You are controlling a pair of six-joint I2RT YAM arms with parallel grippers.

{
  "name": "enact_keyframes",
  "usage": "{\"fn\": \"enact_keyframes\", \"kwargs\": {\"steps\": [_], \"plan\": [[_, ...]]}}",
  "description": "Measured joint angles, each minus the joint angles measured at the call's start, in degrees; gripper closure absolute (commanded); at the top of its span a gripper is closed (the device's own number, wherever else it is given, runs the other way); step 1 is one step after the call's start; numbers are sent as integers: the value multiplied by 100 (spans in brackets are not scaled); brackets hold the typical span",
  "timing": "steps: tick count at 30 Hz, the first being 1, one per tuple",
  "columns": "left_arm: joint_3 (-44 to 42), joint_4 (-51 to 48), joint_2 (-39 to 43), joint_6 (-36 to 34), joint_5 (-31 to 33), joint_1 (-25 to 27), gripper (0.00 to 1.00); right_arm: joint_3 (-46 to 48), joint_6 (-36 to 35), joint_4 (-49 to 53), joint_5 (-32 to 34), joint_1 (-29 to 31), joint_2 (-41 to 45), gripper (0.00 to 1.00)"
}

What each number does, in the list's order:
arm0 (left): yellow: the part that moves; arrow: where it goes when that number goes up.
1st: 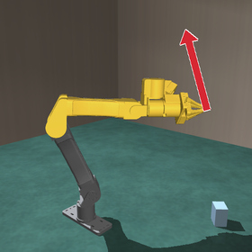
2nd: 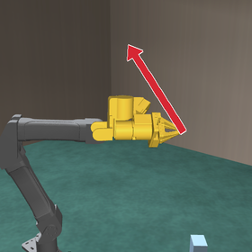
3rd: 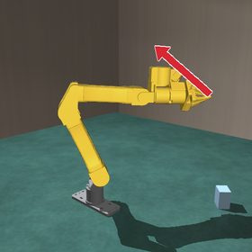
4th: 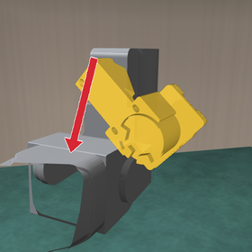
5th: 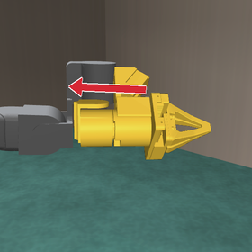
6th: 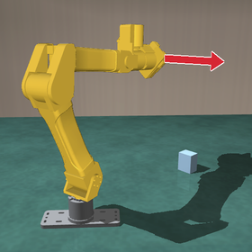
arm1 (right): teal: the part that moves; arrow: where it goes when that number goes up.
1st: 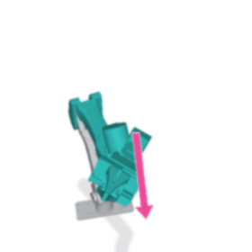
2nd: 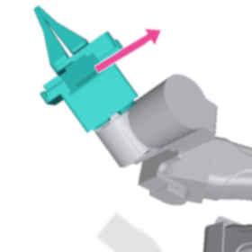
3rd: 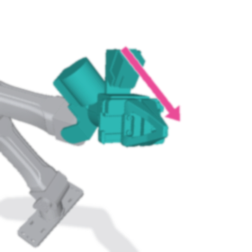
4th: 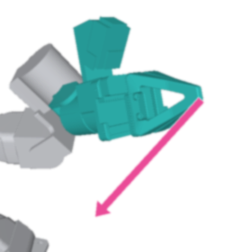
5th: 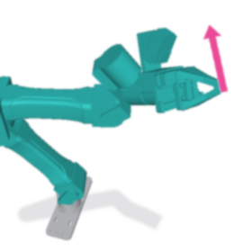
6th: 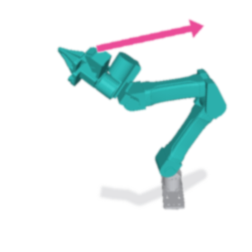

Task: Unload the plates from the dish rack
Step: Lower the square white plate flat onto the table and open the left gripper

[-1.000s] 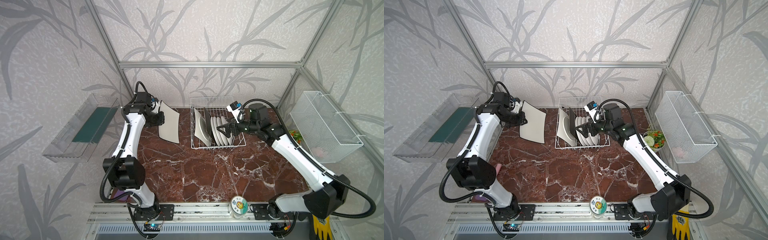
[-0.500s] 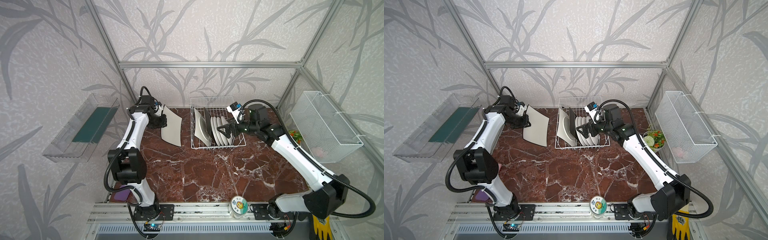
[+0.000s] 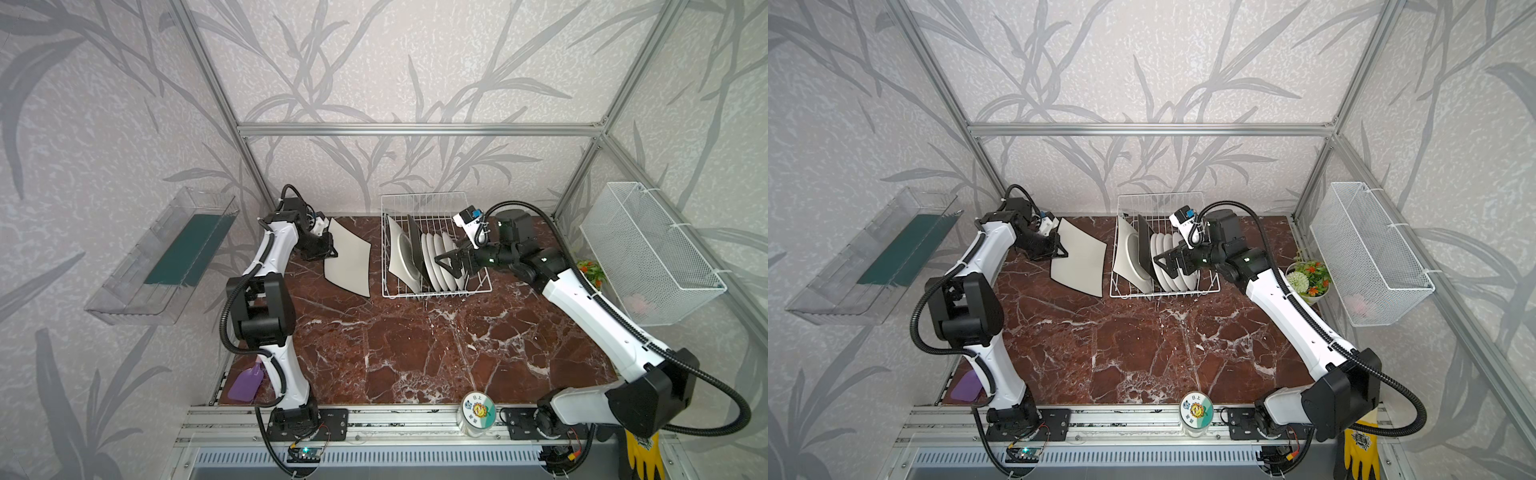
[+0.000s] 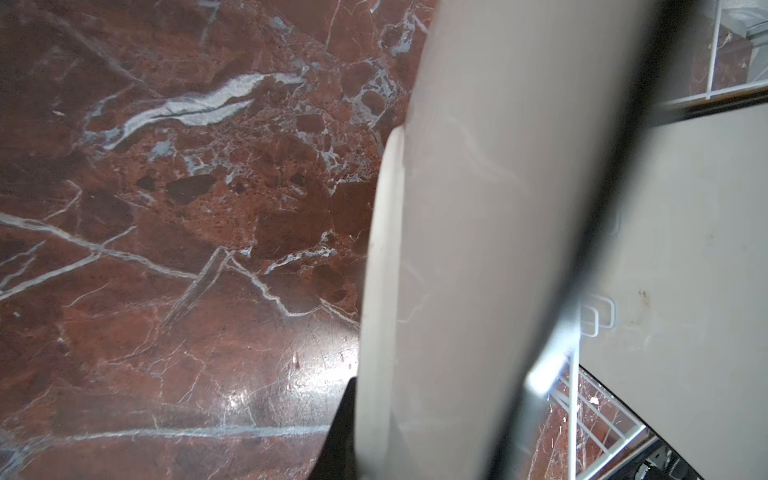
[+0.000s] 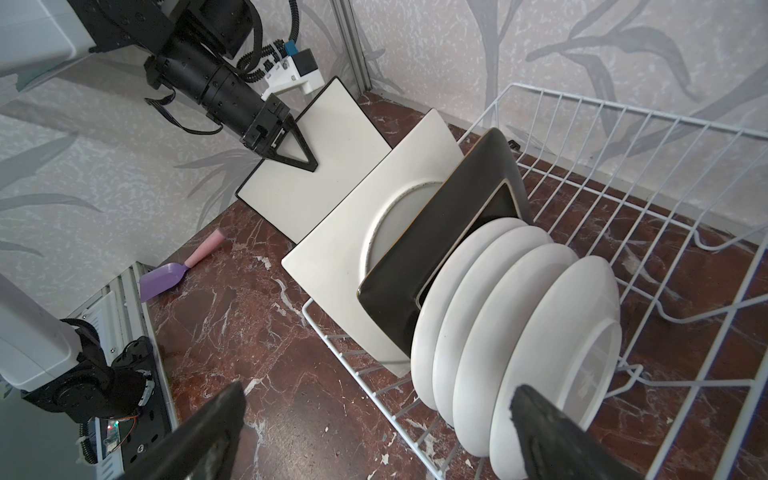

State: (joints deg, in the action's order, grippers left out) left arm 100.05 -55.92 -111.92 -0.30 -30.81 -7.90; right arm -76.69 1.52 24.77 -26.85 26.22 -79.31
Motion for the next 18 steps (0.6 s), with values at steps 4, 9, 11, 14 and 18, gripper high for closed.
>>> {"fn": "enact_keyframes", "kwargs": {"steps": [4, 9, 11, 14, 18], "plan": [[111, -57, -153, -4, -142, -103, 100, 0, 4, 20, -11, 0, -2, 1], [376, -129, -358, -24, -184, -133, 100, 0, 13, 26, -15, 0, -7, 1], [485, -192, -463, -26, -229, -133, 100, 0, 20, 26, -17, 0, -17, 1], [546, -251, -566, -24, -326, -136, 100, 0, 35, 35, -17, 0, -37, 1], [588, -302, -662, -22, -426, -151, 100, 0, 39, 37, -17, 0, -57, 1]]}}
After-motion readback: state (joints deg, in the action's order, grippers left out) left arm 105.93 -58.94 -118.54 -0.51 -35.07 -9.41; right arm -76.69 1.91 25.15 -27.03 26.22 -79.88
